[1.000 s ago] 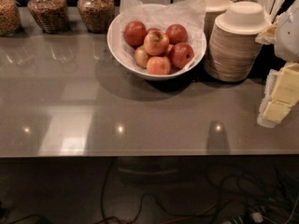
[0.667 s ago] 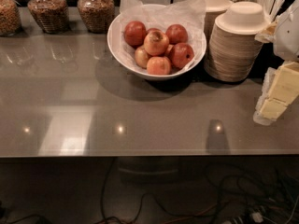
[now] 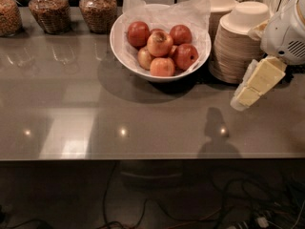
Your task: Pick apple from white bowl
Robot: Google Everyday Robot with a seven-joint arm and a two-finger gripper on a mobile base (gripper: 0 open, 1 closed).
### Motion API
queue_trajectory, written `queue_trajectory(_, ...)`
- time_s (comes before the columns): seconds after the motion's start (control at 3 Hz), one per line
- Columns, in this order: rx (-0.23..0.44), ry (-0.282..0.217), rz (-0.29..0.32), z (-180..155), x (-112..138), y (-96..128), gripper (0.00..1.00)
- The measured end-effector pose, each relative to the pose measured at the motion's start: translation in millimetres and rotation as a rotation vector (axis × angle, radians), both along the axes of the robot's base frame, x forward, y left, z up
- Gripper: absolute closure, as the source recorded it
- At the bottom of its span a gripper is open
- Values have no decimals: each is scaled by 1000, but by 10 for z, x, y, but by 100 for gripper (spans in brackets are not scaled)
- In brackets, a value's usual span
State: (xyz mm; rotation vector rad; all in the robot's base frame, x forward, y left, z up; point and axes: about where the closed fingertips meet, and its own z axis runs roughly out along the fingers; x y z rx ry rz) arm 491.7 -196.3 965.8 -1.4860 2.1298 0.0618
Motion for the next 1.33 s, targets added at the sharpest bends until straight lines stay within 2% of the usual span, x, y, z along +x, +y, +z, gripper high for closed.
queue_trajectory(0.33,112,-20,7,-63,305,151,0)
queue_trajectory(1.0,266,-24,119,-117,788,775,0)
queue_trajectory(1.33,269,-23,119,-123,796,781,0)
